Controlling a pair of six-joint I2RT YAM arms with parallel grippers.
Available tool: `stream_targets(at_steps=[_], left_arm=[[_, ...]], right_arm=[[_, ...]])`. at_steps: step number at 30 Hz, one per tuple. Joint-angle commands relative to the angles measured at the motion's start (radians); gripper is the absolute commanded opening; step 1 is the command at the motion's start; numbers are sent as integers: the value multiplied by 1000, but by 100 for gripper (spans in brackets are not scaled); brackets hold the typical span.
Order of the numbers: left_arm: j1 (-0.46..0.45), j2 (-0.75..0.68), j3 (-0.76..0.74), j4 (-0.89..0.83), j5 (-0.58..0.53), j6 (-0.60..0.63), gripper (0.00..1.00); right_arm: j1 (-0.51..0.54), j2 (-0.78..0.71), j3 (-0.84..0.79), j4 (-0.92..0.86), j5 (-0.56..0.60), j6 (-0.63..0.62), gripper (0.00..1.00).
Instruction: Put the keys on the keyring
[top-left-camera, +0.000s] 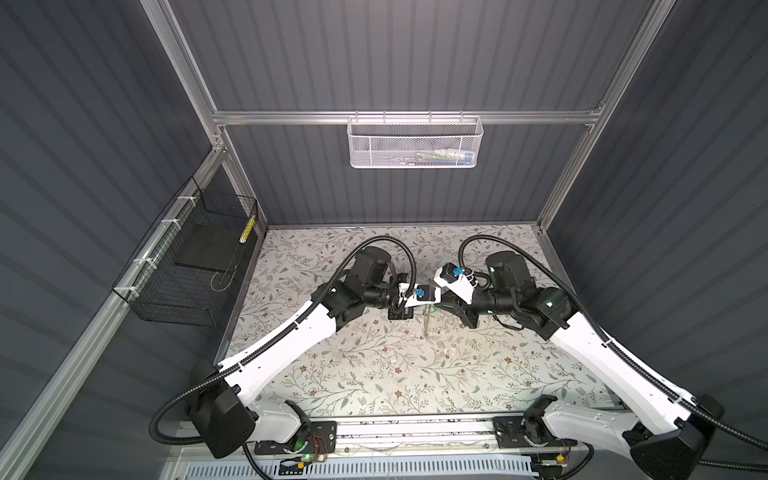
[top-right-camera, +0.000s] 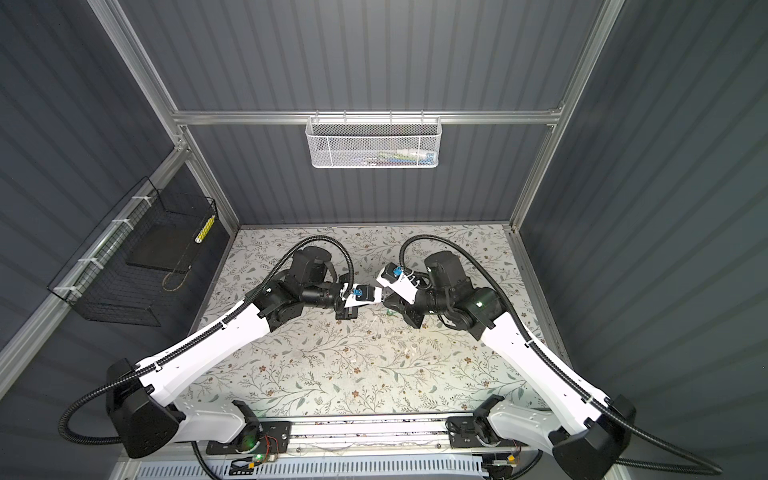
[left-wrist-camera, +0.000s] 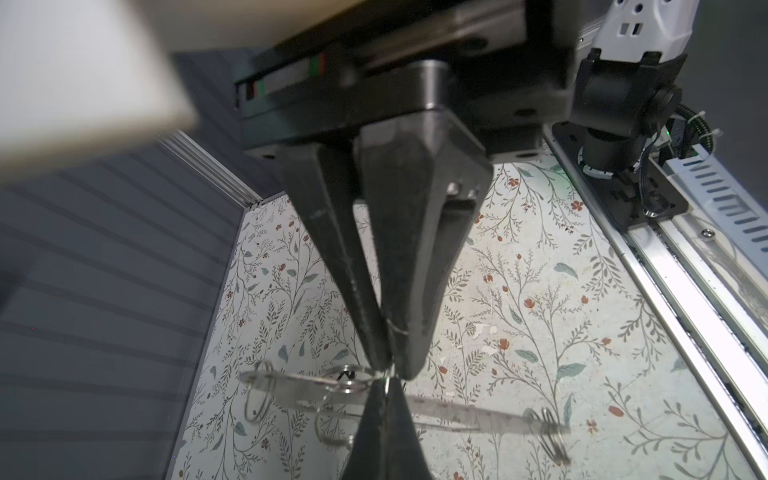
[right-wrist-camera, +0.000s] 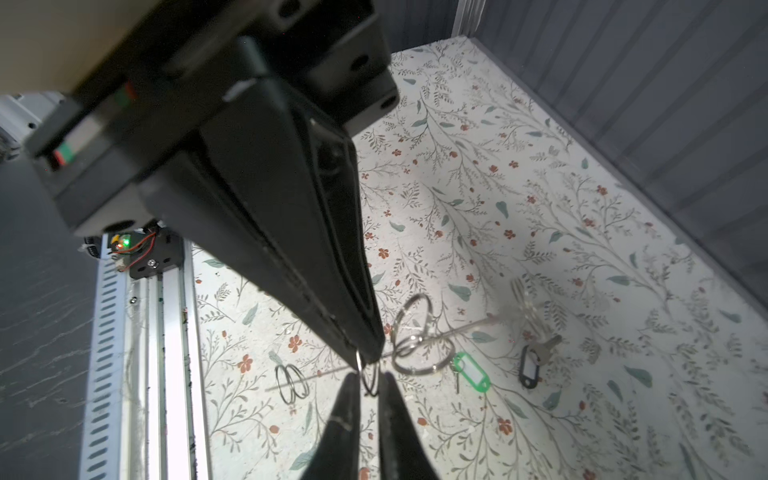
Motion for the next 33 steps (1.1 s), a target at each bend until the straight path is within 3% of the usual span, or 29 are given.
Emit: stream_targets(at_steps=[1, 10, 23, 33], left_arm=[[36, -36, -55, 144, 110, -100, 0], [80, -54, -161, 439, 301, -304, 0], [80, -64, -229, 607, 361, -421, 0], [80, -58, -238, 660, 392, -467, 0]], right_arm=[[7, -105, -61, 39, 38, 9, 21], [5, -253, -229, 205, 42, 74, 27], [6, -238, -271, 393, -69, 115, 28], [8, -233, -288, 416, -56, 104, 25]])
